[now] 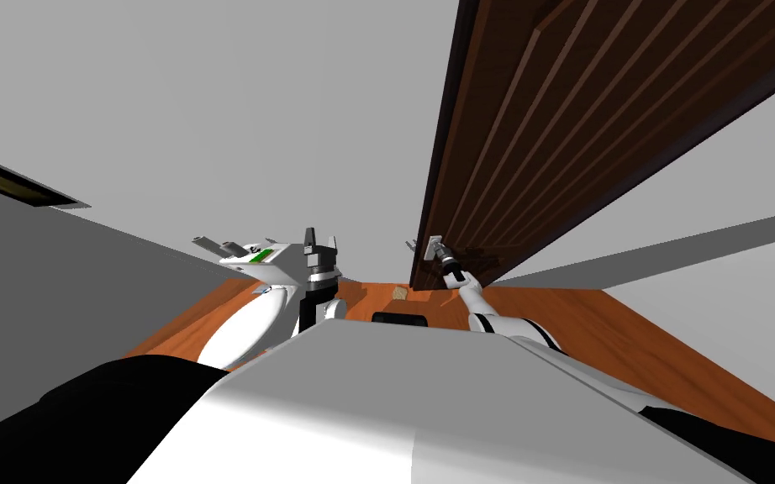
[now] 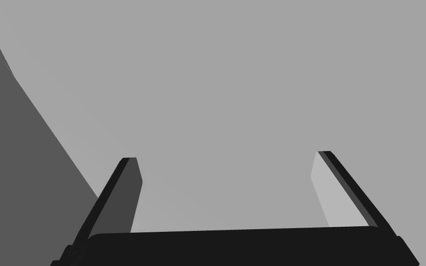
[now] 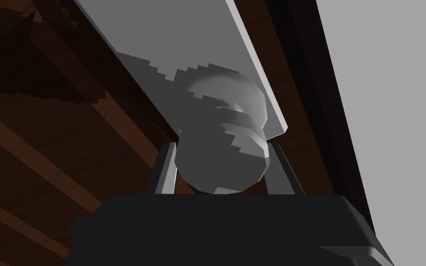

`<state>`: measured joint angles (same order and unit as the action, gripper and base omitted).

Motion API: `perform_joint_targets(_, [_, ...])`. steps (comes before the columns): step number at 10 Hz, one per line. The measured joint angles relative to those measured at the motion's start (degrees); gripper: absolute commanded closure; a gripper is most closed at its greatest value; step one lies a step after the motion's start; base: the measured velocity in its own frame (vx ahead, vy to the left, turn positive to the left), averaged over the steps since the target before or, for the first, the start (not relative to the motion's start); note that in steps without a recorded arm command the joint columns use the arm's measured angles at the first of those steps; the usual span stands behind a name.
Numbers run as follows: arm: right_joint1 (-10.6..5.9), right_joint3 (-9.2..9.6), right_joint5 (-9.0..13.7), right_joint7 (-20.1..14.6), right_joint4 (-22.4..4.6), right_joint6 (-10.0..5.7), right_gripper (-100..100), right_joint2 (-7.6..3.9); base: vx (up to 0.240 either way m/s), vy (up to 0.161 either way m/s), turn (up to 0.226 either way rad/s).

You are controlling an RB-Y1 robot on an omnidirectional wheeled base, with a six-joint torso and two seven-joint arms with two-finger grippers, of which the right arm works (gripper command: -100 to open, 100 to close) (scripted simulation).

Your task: Pull the door open

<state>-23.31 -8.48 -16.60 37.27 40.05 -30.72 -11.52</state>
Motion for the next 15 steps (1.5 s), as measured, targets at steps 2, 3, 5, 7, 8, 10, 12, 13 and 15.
perform_joint_targets(2, [0.12, 0.05, 1.51, -2.52, -0.07, 0.06, 100, -0.02, -0.057, -0.045, 0.126])
perform_joint_targets(3, [0.66, 0.28, 2.77, -4.3, 0.99, 0.47, 100, -0.1, -0.055, -0.038, 0.096])
perform_joint_targets(5, [0.68, 0.12, 4.5, -6.94, 0.68, 0.45, 100, -0.3, -0.053, -0.056, 0.143])
perform_joint_targets(7, [0.75, 0.11, 6.55, -9.77, 0.66, 0.32, 100, -0.46, -0.06, -0.049, 0.114])
perform_joint_targets(8, [0.94, 0.1, 7.63, -11.26, 0.88, 0.4, 100, -0.58, -0.075, -0.059, 0.174])
perform_joint_targets(10, [1.15, 0.1, 9.85, -14.14, 1.02, 0.41, 100, -0.75, -0.05, -0.045, 0.101])
perform_joint_targets(12, [1.57, 0.04, 12.53, -17.3, 1.39, 0.58, 100, -1.09, -0.06, -0.052, 0.137])
perform_joint_targets(13, [1.62, 0.09, 13.25, -18.61, 1.67, 0.78, 100, -1.06, -0.063, -0.043, 0.105])
perform_joint_targets(15, [1.88, 0.13, 15.04, -21.19, 1.82, 0.7, 100, -1.17, -0.047, -0.031, 0.09])
